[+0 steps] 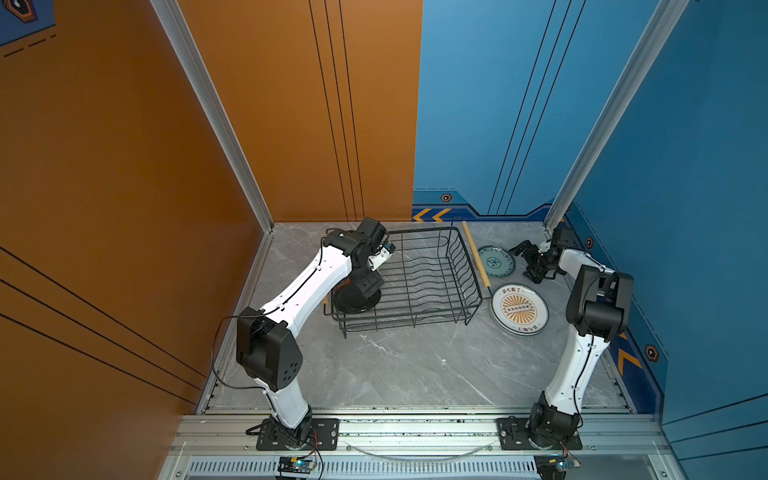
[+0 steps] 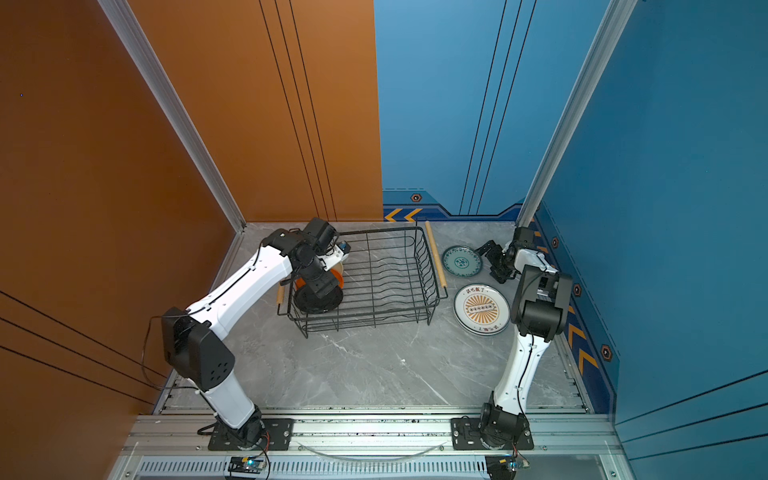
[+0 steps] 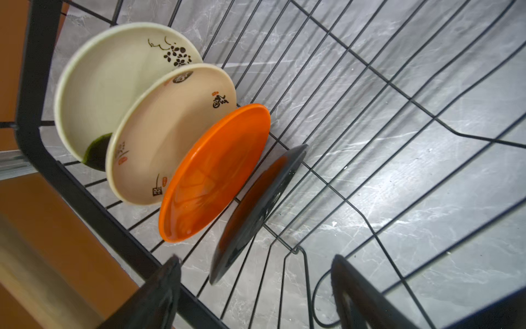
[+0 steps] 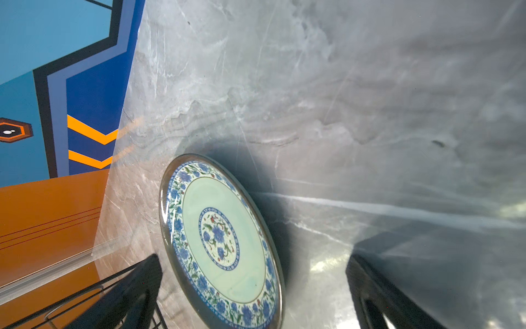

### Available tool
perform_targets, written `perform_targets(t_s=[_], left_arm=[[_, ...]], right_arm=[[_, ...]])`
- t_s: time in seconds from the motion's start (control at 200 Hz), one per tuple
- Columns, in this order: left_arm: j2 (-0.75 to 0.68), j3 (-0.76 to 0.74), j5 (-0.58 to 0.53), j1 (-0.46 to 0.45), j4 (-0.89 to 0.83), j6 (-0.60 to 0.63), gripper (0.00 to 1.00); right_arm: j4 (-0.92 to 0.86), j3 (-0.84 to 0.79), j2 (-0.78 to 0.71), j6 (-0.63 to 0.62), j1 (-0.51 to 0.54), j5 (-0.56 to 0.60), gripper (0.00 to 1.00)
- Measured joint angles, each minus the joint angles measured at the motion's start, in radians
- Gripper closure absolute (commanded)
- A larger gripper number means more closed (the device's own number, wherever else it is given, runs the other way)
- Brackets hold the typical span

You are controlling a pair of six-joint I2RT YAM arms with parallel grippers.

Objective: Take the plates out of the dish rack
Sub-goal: 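Grasp the black plate in the rack with the left gripper and lift it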

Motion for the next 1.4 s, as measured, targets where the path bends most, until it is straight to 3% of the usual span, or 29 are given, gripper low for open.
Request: perform_targets(t_s=[0.776,0.941,1.397], left_arm=[[0.108,0.010,0.032,0.066,-0.019,0.061,0.47],[0.134,0.010,0.035,0.069,-0.039,0.061,0.60],[0.137,0.009,0.014,0.067,-0.039,0.105,0.81]], right_arm=[[0.050,-0.028,-0.006,0.015,-0.029,-0.037,0.00],[0.053,-0.031,-0.006,0.016,-0.031,-0.044,0.00],[0.078,-0.041,-0.006,0.035,-0.038,-0.067,0.00]])
